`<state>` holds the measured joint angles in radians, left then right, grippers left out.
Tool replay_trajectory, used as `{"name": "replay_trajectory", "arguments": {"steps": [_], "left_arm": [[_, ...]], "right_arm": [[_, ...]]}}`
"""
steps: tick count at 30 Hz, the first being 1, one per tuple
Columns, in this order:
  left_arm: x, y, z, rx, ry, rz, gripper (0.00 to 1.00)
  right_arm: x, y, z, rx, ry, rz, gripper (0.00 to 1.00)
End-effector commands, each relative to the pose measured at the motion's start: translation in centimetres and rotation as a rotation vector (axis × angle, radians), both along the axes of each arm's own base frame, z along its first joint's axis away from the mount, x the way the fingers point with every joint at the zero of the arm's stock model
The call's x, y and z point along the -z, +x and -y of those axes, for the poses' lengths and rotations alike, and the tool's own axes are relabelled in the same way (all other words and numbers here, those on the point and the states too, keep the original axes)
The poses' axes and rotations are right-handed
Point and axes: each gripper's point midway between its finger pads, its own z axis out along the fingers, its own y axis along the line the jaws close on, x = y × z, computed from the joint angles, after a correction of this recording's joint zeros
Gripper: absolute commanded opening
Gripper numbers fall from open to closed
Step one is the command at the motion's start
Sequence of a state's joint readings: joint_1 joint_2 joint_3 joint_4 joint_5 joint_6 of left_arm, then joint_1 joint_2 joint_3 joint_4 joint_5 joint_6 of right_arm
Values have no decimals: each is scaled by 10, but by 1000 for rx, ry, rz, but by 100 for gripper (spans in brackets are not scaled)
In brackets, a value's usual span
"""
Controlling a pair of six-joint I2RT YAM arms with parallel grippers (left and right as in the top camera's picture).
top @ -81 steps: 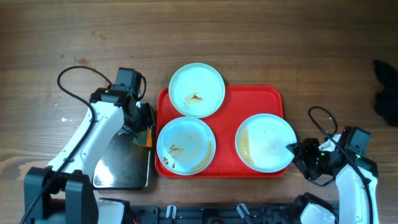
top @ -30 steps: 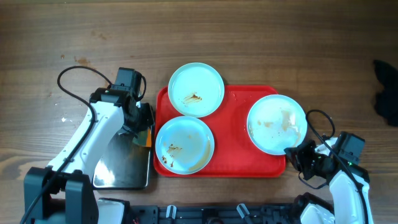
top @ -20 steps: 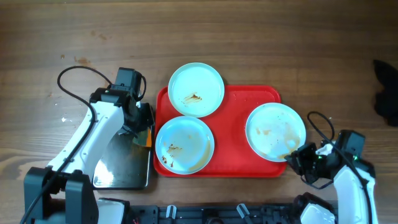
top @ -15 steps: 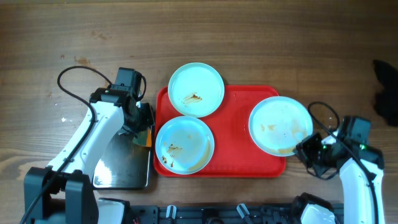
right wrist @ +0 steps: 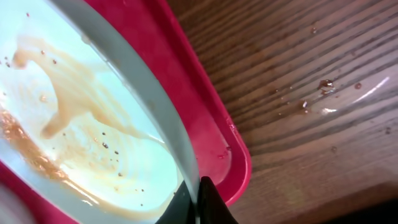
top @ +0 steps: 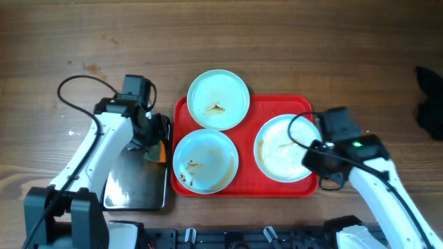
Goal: Clean dirty plates on tray and stack at the side
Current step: 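Carry the held white plate right off the red tray with the right gripper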
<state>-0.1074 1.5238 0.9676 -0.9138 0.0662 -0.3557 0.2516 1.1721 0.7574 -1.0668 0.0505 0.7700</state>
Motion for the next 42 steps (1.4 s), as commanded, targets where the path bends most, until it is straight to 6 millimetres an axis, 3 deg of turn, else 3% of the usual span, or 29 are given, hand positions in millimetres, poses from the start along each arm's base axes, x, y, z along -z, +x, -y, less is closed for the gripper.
{"name": "replay_trajectory", "arguments": {"steps": [1,4,9,14,17,27,32,36,42], "left_arm": [[-3,-2,-4,-22,-52,-2,4],[-3,-4,-4,-20,-54,-12,4],[-3,-6,-4,-18,-54,-17,5],[-3,-6,-2,-16,-68,-17,6],[-3,-5,-2,-16,-69,-15,6],[-4,-1,-1,-7,-72,3,5],[-4,2,-1,-4,-73,18,5],[-4,2,-1,-4,-72,18,5],[-4,3,-1,-4,-73,19,5]], "right_arm": [[-8,16,3,26,-129,25,5],[-25,32,6,12,-209,44,5],[-74,60,14,23,-294,141,5],[-107,64,29,25,-391,178,5],[-116,53,49,42,-503,149,5],[-131,50,56,8,-578,92,5],[-146,64,40,-95,-632,76,5],[-145,77,23,-182,-670,73,5],[-139,92,17,-258,-803,65,5]]}}
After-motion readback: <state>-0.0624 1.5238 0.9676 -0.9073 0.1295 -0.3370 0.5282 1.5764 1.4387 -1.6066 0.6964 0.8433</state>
